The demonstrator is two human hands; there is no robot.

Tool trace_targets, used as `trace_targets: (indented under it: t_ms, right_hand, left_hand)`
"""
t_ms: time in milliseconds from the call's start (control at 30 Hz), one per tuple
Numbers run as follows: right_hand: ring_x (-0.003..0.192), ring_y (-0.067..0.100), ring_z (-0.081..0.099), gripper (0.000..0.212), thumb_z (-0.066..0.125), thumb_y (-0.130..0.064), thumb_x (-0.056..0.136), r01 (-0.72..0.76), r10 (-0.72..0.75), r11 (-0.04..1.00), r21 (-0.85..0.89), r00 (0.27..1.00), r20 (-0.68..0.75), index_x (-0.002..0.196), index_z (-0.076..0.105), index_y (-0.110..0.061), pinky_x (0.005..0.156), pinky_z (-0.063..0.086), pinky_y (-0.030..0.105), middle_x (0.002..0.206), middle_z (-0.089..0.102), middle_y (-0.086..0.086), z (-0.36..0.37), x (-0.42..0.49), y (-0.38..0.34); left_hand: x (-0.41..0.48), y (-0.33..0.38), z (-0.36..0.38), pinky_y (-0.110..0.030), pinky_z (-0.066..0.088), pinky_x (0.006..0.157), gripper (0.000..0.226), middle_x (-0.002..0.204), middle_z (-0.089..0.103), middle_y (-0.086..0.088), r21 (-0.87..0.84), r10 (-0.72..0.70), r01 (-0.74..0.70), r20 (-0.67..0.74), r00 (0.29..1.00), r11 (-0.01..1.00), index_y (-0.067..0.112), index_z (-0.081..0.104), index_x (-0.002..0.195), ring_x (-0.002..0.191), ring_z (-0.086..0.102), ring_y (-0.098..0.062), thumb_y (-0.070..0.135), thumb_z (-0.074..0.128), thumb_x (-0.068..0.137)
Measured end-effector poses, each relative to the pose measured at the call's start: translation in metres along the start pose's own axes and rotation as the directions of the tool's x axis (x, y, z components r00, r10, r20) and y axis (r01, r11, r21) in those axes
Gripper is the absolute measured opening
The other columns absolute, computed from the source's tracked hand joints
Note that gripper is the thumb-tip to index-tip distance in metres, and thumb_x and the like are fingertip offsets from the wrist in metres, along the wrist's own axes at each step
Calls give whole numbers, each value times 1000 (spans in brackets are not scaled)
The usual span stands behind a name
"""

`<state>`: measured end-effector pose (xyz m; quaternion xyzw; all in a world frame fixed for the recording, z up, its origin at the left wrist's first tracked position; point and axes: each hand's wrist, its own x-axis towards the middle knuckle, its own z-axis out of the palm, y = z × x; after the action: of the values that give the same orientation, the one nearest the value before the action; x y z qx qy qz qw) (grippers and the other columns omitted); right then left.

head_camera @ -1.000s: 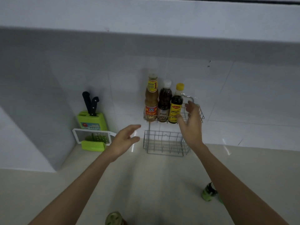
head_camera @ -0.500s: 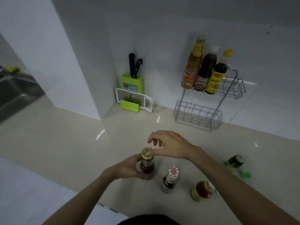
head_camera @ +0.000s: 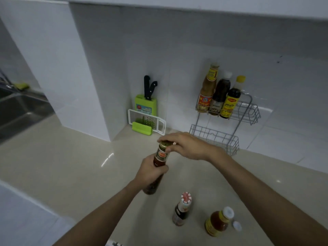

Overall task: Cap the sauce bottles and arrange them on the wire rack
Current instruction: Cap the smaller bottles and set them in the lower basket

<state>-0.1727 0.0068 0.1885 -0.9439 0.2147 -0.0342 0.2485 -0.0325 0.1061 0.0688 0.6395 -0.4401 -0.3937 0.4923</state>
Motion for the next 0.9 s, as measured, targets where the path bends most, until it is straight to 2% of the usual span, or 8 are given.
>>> trace_targets:
  t_ms: [67,167,267,467,600,700,767,900]
  right_hand:
    - [115,16,54,39,57,-17,94,-7,6,998,55,1000,18,131,55,-30,89,42,26,130,61,-3,-27,3,-5]
    - [118,11,55,40,58,-8,93,38,-43,991,127,998,35,126,57,-30,99,46,34,128,61,-8,-63,5,-13]
    - [120,12,55,41,59,-1,92,82,-96,979,184,993,67,126,58,-24,102,46,42,126,62,-4,-88,4,-19]
    - [126,9,53,42,56,5,92,85,-138,950,301,977,160,129,55,-15,106,44,35,130,60,-1,-105,-6,-16]
    - [127,10,53,36,60,3,91,83,-148,919,384,979,142,125,58,-7,105,45,29,134,59,4,-107,-13,-11]
    - [128,7,51,33,57,5,91,80,-156,914,397,974,162,122,60,-6,101,45,21,136,58,3,-106,-12,-10]
    - [121,7,56,33,59,-2,92,67,-128,928,366,981,144,123,60,-11,100,48,25,127,63,-3,-104,-11,-10]
    - [105,3,64,29,63,-26,92,51,-41,981,187,997,-60,120,63,-27,92,54,30,115,68,-11,-91,-9,-11]
  left_hand:
    - [13,28,-8,-34,48,63,10,62,63,-9,-42,19,-12,163,986,999,13,62,61,60,58,-22,9,65,53]
    - [25,61,-18,-28,48,62,16,63,61,-15,-102,75,-37,401,913,994,-2,58,63,61,57,-26,3,57,48]
    - [29,79,-20,-30,47,63,23,62,60,-17,-199,109,3,550,828,980,-2,54,66,60,55,-30,5,54,44]
    - [30,91,-16,-32,46,67,21,57,57,-12,-222,56,171,750,659,960,4,50,64,56,55,-27,5,52,43]
    - [32,98,-14,-31,49,67,20,58,58,-11,-195,54,182,810,584,964,5,50,64,56,55,-26,4,50,45]
    - [33,100,-14,-30,49,67,19,58,58,-10,-194,48,203,826,561,960,5,50,64,56,55,-25,4,49,46]
    - [34,98,-13,-31,49,67,18,58,57,-10,-209,55,209,820,570,955,6,51,64,56,56,-25,4,50,46]
    - [36,95,-11,-34,45,67,17,55,57,-12,-215,73,121,720,690,969,3,51,62,53,56,-27,5,57,46]
